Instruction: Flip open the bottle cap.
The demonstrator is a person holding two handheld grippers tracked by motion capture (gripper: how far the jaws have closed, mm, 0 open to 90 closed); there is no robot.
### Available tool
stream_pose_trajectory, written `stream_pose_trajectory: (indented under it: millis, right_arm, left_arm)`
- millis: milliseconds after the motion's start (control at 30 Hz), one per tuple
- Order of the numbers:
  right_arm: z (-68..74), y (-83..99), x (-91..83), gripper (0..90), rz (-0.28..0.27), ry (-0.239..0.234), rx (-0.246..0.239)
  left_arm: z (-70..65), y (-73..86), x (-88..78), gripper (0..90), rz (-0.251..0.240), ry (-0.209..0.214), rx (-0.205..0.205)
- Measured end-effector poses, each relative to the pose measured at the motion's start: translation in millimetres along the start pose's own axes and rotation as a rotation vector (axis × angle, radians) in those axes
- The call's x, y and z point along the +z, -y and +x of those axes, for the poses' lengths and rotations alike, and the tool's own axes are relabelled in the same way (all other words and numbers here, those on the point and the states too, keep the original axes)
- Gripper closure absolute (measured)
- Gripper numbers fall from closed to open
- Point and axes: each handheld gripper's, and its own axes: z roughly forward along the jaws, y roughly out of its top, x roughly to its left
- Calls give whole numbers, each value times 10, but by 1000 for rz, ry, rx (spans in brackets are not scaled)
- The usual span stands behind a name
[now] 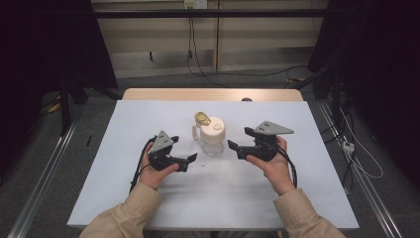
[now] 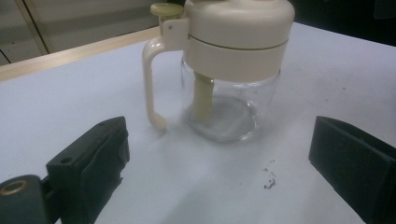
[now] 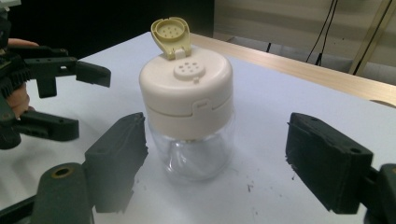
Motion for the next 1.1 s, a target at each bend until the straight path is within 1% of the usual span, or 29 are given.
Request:
stream_pose_trajectory:
  millis: [133,167,200,300,433,467,600,667,733,800,833,933,1100]
  right_arm:
    - [-19,82,-84,195,11,5,-4]
    - [-24,101,-107,195,9,7,-1]
    - [-32,121,-131,195,7,5,1]
    - [-63,188,-201,193,3,12,8]
    - [-102,281,-301,191,-4,18,17]
    - [-112,305,-329,191,-5,20,18]
    - [-145,406,-428,187,-6,34,19]
    - [-149,450,-468,185,-8,42,19]
    - [-152,494,-504,180,-13,46,16]
    - [-152,531,-530,179,-15,47,20]
    - [-147,546,-542,178,-14,45,22]
    - [-134,589,-572,174,-8,45,13]
    - [-145,667,-623,167,4,54,11]
  left_arm:
    - [45,38,-114,52,7,-5,-15]
    - [60,48,-142,52,11,-8,-5]
    - [65,60,-168,52,13,-4,-12]
    - [93,87,-251,52,11,-6,-9]
    - [118,116,-350,52,10,-16,-3]
    - [128,123,-377,52,11,-19,4]
    - [158,165,-463,52,14,-17,-12]
    - [177,182,-513,52,15,-23,-13]
    - [191,202,-562,53,10,-32,-21]
    - [208,213,-608,52,17,-36,-14]
    - [214,218,-633,52,12,-38,-13]
    - [233,234,-711,52,1,-42,-18]
    - [254,296,-803,52,3,-52,-25]
